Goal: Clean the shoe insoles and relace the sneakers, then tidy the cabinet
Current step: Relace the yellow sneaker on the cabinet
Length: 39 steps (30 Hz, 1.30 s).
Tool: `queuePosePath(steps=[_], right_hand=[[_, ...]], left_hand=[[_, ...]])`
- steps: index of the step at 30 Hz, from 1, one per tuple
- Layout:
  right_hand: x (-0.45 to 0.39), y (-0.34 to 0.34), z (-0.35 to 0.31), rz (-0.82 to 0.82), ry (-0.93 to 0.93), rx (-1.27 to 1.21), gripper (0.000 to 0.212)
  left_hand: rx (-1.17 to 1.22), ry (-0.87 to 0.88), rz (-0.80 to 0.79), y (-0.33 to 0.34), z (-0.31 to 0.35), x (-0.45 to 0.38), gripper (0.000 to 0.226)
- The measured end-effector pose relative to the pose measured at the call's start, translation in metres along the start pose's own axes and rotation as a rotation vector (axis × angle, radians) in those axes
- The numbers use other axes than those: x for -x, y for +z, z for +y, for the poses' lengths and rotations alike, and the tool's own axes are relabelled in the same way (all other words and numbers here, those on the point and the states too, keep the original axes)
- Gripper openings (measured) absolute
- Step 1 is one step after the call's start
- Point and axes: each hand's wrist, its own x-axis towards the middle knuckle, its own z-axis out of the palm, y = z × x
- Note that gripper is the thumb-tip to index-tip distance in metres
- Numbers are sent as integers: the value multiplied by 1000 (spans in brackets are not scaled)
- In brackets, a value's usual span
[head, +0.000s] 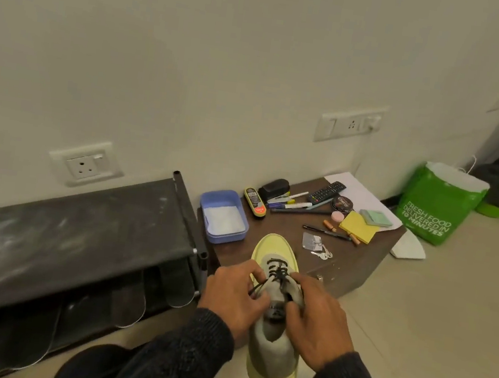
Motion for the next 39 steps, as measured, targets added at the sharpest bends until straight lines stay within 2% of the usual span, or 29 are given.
queuePosePath(steps=[7, 13, 15, 16, 18, 22, 27, 33, 39], right_hand=[[-89, 41, 49, -43, 90, -43, 48], [-109, 51, 60, 15, 199, -152, 45], [-116, 44, 57, 70, 196, -214, 36], [-121, 41, 57, 83, 178, -247, 25], [-131, 35, 56, 32, 130, -277, 11], [-147, 29, 60, -160, 49, -232, 18], [-159, 26, 63, -206, -6, -225, 14], [-166, 36, 62, -241, -42, -108, 10], [-162, 27, 72, -242, 45, -346, 18]], left_hand=[[-54, -39, -98, 37, -27, -103, 19], [-36, -41, -119, 50, -39, -129, 28], [46, -21, -100, 51, -39, -133, 24], [82, 8, -83, 51, -39, -136, 18], [99, 73, -89, 49, -40, -145, 7], [12, 182, -190, 51, -43, -155, 11], [-11, 250, -213, 56, -51, -162, 11], [-2, 207, -165, 62, -47, -156, 14], [130, 110, -106, 60, -49, -156, 14]])
